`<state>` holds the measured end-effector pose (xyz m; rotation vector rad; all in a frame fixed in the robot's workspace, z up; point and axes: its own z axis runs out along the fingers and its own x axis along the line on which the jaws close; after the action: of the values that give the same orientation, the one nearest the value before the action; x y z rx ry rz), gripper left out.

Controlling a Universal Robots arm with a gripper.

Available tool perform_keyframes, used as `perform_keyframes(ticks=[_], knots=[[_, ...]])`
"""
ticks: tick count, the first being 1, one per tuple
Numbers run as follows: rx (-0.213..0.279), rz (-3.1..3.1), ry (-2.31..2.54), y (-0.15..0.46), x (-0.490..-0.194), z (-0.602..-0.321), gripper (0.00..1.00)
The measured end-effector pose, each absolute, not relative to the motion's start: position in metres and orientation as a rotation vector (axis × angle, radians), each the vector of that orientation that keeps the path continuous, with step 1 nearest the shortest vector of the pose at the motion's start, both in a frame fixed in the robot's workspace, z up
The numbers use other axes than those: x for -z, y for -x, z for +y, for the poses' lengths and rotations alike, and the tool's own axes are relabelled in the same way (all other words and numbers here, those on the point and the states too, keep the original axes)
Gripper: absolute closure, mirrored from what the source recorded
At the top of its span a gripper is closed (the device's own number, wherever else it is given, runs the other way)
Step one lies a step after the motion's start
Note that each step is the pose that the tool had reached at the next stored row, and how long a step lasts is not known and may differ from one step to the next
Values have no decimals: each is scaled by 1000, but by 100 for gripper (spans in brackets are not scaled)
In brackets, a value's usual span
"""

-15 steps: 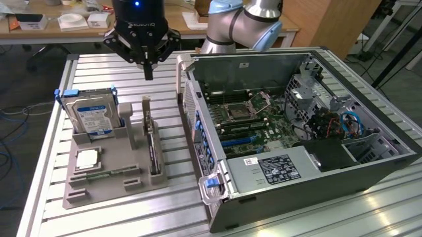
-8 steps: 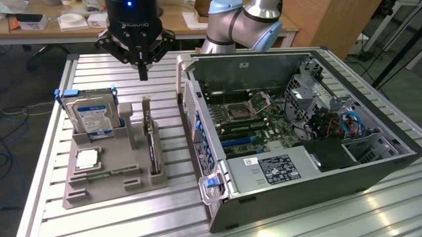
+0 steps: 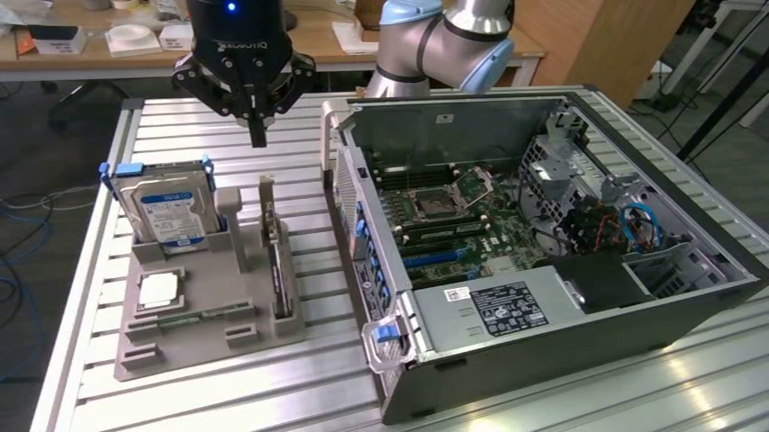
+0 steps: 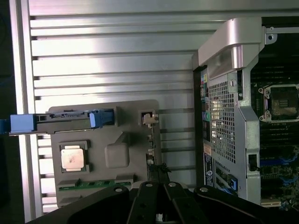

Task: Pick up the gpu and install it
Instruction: 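Pick up the gpu and move the gpu toward the slot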

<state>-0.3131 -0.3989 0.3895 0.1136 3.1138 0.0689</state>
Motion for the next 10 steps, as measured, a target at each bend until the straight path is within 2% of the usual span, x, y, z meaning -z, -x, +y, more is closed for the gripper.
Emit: perform_keyframes(ticks=[10], knots=[[-69, 3114, -114, 313, -389, -399, 89]])
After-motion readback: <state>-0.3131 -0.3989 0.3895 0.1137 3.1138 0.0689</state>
